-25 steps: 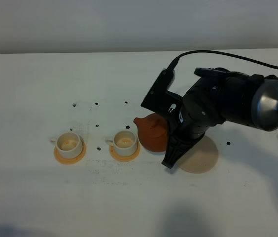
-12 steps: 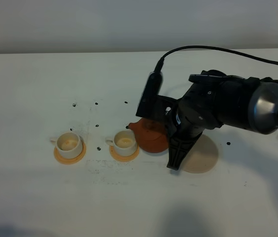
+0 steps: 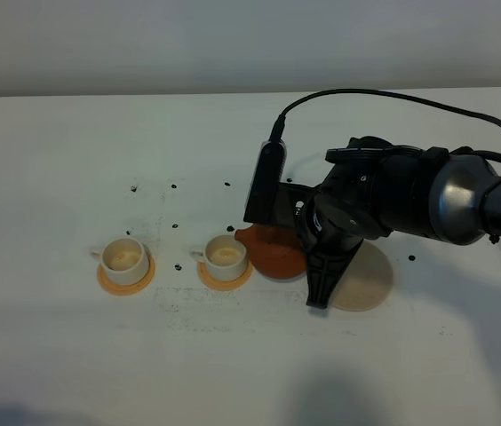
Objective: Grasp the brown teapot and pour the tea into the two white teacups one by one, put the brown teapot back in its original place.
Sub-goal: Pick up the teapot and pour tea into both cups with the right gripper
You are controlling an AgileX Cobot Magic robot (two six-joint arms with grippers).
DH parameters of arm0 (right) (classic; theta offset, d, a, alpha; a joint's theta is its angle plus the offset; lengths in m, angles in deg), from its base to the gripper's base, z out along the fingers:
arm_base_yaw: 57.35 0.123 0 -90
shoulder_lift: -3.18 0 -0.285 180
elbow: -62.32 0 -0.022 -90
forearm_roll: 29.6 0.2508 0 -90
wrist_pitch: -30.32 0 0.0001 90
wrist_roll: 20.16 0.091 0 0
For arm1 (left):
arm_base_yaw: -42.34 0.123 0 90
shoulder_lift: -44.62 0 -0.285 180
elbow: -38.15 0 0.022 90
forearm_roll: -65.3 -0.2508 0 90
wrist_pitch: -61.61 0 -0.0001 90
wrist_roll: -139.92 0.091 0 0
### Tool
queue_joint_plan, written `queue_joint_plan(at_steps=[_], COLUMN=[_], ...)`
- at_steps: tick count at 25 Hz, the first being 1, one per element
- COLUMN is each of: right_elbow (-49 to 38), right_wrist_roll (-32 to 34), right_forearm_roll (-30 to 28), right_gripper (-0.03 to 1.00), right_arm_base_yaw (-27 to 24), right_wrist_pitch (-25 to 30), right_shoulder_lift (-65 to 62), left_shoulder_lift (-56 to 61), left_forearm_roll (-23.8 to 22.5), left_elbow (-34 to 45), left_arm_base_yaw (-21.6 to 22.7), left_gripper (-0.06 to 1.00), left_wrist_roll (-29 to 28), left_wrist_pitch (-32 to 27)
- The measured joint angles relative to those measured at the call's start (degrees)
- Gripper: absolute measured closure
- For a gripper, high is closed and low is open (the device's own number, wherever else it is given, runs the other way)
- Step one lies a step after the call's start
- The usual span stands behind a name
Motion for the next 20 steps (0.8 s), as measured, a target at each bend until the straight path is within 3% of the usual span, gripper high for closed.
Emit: queue_joint_plan(at_steps=[20], right_elbow=[0.02], right_wrist_roll=[-1.51], right_forearm_roll=[-9.85], right_gripper=[0.84], right_arm_base_yaw=[2.27], right_wrist_pitch=[-0.41], right_shoulder_lift=[0.07], left_shoulder_lift=[0.00], left_forearm_roll=[0.00], left_elbow=[0.00], left_arm_base_yaw=[0.00], left_gripper=[0.41], left_wrist_roll=[0.00], left_wrist_pitch=[0.00])
